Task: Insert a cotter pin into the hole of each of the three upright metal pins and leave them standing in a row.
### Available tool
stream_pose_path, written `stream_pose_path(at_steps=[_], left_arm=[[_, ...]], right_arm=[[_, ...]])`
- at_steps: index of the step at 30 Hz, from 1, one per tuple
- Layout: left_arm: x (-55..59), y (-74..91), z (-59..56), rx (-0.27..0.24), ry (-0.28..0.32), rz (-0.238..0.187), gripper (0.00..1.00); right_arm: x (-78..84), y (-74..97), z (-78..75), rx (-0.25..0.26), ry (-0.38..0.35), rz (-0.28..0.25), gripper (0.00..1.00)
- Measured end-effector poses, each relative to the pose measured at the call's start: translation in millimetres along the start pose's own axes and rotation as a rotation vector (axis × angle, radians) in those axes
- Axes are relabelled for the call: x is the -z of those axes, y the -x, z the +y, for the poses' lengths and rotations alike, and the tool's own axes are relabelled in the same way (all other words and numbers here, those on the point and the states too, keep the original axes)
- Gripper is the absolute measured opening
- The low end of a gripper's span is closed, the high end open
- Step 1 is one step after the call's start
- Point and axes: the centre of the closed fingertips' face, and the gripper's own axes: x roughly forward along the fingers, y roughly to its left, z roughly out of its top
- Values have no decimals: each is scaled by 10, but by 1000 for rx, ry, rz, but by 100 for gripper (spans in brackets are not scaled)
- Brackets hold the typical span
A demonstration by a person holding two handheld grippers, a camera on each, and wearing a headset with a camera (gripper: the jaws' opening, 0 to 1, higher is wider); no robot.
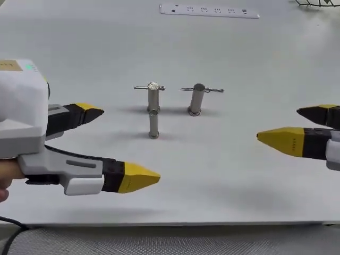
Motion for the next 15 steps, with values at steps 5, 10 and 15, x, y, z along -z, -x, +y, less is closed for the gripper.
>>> stream_pose_path(at_steps=[5, 10, 15], left_arm=[[9, 17, -11, 8, 1, 0, 99], [20, 24, -11, 10, 5, 0, 99], [21, 29, -2, 10, 11, -2, 99]], right_arm=[[-48, -29, -24, -6, 31, 13, 74], [-104, -61, -85, -5, 69, 40, 71], [-199, -123, -191, -8, 125, 70, 70]])
